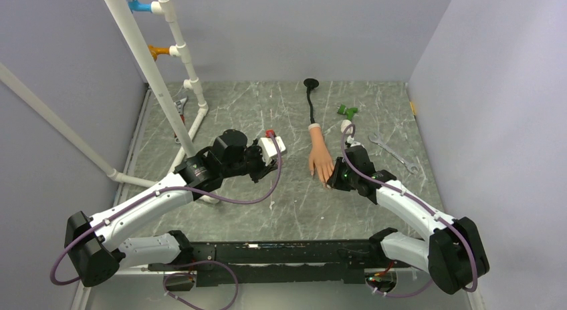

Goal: Paint the nails
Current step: Paint the nail polish on the nail.

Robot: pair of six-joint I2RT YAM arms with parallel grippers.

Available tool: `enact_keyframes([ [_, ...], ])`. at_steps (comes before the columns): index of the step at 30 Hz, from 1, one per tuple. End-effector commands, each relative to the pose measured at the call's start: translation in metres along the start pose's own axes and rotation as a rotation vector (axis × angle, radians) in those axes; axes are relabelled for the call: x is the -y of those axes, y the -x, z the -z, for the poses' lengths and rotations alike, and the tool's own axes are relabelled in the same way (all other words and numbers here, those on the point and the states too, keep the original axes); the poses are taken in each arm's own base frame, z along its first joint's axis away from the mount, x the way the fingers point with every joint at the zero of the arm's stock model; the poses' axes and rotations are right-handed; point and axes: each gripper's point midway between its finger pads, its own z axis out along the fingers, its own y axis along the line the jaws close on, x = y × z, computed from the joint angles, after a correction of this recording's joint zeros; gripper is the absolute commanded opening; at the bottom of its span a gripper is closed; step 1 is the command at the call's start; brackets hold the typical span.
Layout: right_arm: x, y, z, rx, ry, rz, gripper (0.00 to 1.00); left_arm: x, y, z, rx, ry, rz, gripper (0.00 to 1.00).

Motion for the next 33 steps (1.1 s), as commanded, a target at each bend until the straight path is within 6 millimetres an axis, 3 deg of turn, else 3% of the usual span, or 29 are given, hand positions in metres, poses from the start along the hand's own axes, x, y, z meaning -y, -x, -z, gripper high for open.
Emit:
enact_keyframes([
  [1,-0.007,0.017,0.000,0.049,0.010,-0.005,0.00,-0.006,0.027,0.005,0.071,0.024,-0.022,0.00],
  [33,-0.024,0.044,-0.002,0.095,0.040,0.009,0.00,-0.006,0.027,0.006,0.071,0.025,-0.027,0.00],
])
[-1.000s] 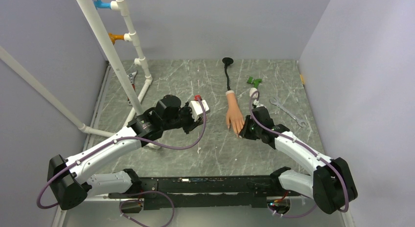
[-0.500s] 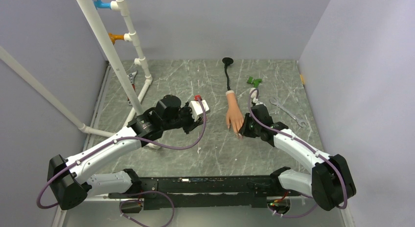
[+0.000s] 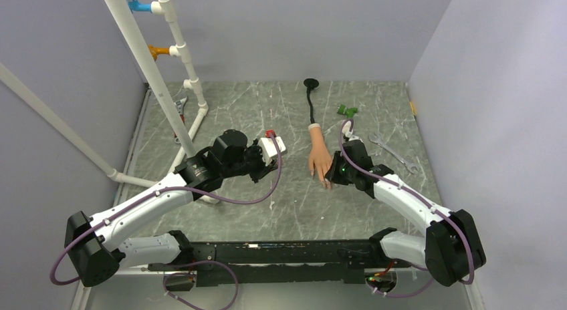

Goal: Paint the nails
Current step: Paint the nail polish on the nail.

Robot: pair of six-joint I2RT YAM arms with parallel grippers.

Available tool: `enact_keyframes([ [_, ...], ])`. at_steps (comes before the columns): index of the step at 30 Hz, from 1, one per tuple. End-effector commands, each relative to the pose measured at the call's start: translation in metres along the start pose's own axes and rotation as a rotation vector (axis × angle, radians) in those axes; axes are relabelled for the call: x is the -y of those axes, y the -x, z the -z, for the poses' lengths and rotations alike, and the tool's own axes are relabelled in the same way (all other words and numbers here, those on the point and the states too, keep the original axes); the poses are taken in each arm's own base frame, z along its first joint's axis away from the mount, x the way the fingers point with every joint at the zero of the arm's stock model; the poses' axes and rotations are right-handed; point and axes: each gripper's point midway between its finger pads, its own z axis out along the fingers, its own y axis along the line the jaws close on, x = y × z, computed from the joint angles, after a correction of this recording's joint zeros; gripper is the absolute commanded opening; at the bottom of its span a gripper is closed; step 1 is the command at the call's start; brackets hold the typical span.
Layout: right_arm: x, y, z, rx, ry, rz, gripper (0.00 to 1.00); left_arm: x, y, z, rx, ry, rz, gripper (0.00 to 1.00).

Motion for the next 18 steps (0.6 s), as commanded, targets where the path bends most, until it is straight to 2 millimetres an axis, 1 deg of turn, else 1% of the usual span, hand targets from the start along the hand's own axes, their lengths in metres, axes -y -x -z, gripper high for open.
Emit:
enact_keyframes([
  [1,-0.0153,0.0269,0.0028,0.070,0.040,0.006,0.00,-0.0056,0.0271,0.0057,0.072,0.023,-0.024,0.00],
  [6,-0.0173,0.0291,0.0024,0.072,0.045,0.006,0.00,-0.0055,0.0267,0.0055,0.071,0.024,-0.024,0.00],
  [11,-0.0150,0.0298,0.0024,0.073,0.031,0.011,0.00,-0.0056,0.0264,0.0056,0.070,0.024,-0.023,0.00],
  [18,-0.0090,0.0209,0.0041,0.061,0.022,0.008,0.00,-0.0055,0.0269,0.0057,0.072,0.024,-0.024,0.00],
])
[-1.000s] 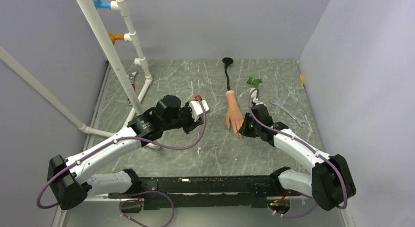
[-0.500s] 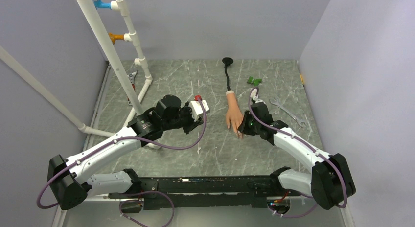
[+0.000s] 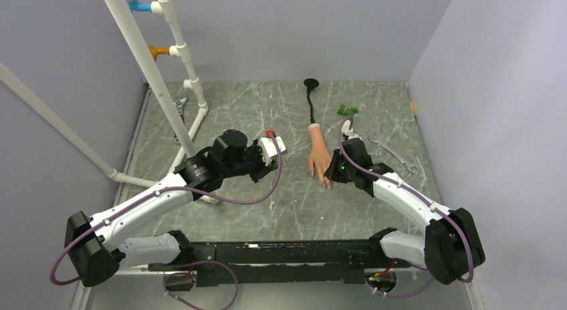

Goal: Paint the nails
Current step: Paint the nail polish on the nail.

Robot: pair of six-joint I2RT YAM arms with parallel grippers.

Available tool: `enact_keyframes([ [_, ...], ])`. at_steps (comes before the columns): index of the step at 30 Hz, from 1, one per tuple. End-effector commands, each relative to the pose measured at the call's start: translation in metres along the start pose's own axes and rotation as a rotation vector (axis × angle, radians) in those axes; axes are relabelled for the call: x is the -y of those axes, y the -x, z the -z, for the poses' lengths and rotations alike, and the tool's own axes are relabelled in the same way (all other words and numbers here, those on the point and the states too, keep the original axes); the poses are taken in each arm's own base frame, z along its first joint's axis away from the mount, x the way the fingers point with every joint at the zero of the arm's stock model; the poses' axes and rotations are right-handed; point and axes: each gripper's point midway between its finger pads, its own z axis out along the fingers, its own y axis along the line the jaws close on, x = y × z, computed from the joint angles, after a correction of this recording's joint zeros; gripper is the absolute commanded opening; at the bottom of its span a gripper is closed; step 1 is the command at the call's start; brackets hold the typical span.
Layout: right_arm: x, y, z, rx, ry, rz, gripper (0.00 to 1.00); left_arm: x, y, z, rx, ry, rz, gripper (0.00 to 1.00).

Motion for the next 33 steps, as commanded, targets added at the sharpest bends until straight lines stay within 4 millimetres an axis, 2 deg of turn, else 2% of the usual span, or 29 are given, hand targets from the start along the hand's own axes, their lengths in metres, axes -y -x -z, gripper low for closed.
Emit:
enact_keyframes([
  [1,-0.003,0.012,0.005,0.046,0.010,0.005,0.00,-0.005,0.027,0.005,0.072,0.020,-0.023,0.00],
  [11,0.008,-0.003,0.004,0.011,-0.018,0.012,0.00,-0.005,0.028,0.006,0.075,0.017,-0.022,0.00],
  [33,0.013,-0.021,0.009,-0.029,-0.008,0.002,0.00,-0.004,0.029,0.007,0.079,0.020,-0.022,0.00],
])
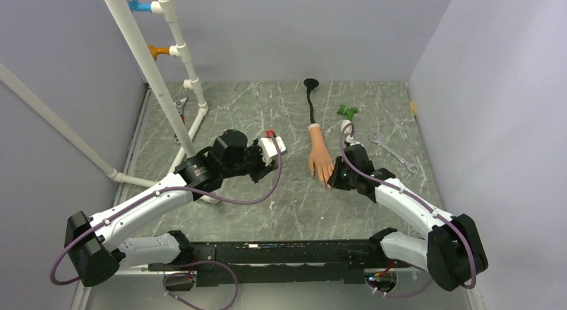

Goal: Paint the nails
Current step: Paint the nail polish on the nail.

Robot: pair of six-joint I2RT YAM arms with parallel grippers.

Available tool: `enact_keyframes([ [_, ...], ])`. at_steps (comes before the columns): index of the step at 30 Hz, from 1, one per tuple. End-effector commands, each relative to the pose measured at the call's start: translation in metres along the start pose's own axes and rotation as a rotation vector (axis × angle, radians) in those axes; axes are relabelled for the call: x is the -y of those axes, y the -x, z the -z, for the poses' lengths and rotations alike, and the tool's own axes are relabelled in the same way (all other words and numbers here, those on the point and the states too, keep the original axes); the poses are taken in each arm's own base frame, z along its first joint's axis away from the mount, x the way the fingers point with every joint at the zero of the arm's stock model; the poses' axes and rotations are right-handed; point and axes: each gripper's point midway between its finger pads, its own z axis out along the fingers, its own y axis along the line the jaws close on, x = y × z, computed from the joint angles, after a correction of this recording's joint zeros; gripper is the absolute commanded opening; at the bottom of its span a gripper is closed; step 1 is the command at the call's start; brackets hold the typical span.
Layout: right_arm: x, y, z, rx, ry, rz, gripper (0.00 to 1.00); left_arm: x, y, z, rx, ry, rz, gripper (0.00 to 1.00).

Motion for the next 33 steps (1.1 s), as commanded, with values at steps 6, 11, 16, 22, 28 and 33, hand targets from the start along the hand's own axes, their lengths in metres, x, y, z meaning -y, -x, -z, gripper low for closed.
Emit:
enact_keyframes([
  [6,-0.004,0.002,0.009,0.019,0.037,-0.002,0.00,-0.004,0.030,0.009,0.083,0.019,-0.023,0.00],
  [11,-0.007,0.001,0.010,0.018,0.051,-0.005,0.00,-0.004,0.031,0.010,0.085,0.022,-0.025,0.00],
  [16,-0.008,0.004,0.008,0.030,0.049,-0.011,0.00,-0.004,0.030,0.010,0.085,0.024,-0.028,0.00],
  [22,-0.011,0.013,0.008,0.046,0.048,-0.009,0.00,-0.005,0.029,0.009,0.081,0.026,-0.027,0.00],
  [28,-0.015,0.020,0.006,0.053,0.053,-0.001,0.00,-0.005,0.029,0.008,0.079,0.026,-0.028,0.00],
  [33,-0.017,0.022,0.004,0.054,0.055,-0.001,0.00,-0.005,0.027,0.006,0.071,0.024,-0.028,0.00],
])
